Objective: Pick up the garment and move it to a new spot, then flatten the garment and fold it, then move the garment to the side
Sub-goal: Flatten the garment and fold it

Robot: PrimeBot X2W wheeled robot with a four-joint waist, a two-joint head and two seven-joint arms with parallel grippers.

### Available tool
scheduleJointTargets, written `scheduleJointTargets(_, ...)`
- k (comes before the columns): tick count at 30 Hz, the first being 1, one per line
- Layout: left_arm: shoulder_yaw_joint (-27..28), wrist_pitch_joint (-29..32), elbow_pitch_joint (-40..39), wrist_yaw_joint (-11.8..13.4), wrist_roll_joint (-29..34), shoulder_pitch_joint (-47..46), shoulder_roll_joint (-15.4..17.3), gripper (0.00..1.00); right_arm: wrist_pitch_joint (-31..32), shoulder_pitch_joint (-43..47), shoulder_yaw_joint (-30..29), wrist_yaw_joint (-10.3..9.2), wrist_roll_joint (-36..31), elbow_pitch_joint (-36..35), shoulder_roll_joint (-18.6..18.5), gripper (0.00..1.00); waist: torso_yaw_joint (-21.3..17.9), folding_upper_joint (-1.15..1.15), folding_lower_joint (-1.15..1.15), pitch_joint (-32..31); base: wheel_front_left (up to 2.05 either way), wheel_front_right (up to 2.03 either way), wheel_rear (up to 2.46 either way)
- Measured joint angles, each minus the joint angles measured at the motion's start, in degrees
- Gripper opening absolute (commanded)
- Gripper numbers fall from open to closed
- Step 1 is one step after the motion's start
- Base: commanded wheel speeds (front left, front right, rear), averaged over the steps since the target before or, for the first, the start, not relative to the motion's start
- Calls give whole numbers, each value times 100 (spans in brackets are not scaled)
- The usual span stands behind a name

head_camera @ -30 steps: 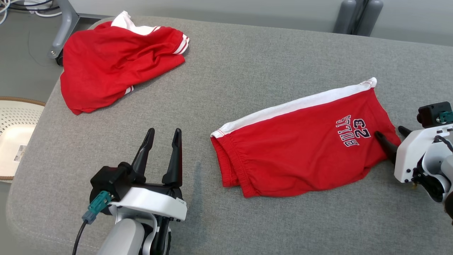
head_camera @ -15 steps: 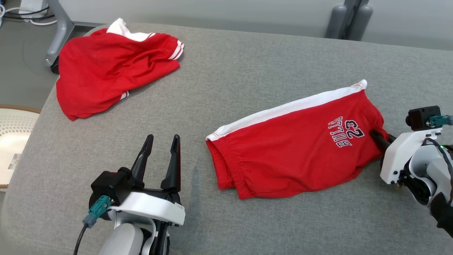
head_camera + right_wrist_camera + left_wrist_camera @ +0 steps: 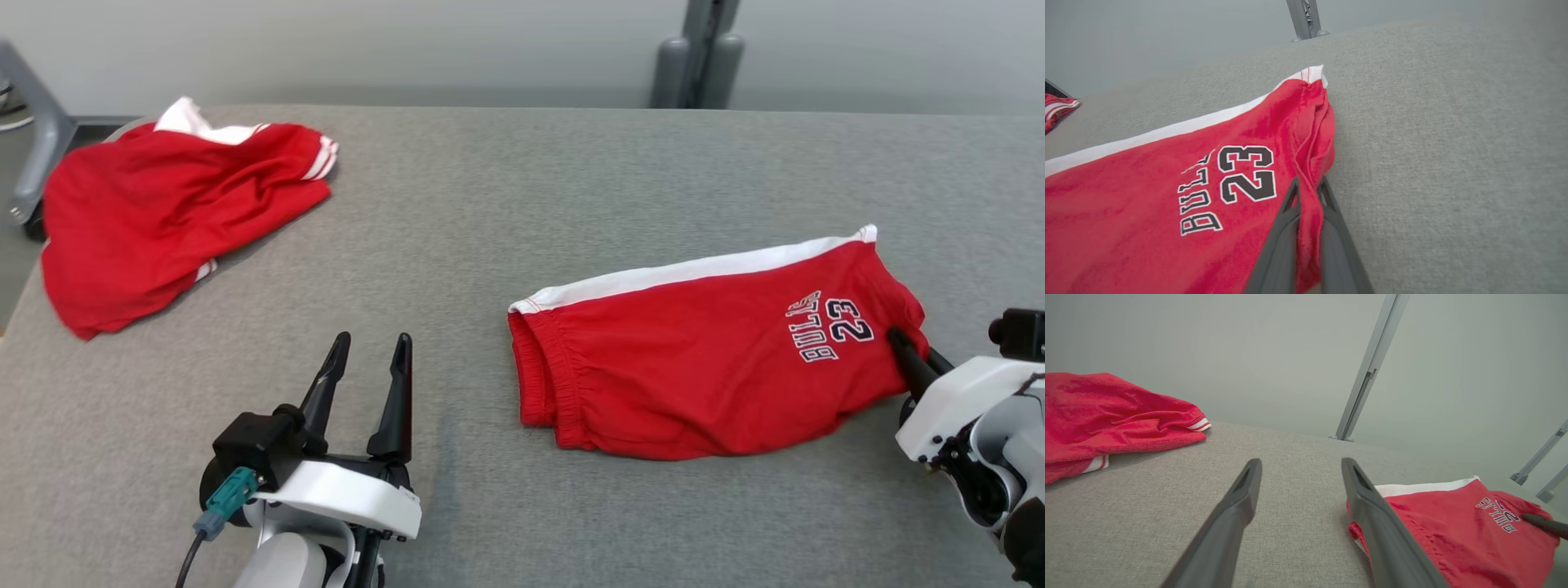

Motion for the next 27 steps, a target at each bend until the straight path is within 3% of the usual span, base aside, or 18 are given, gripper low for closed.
scheduleJointTargets(12,73,0,85,25,157,24,43,100,-24,670,-1483,-1,-802,-246,157,0,-551,0,0,-118,0,0,0)
scheduleJointTargets(22,119,0,215,2,241,24,31,100,-24,842,-2175,-1,-1464,-257,237,0,-468,0,0,-214,0,0,0)
scheduleJointTargets(27,225,0,254,20,256,43,15,100,-24,678,-2183,-1,-1968,-424,219,0,-335,0,0,-285,0,0,0)
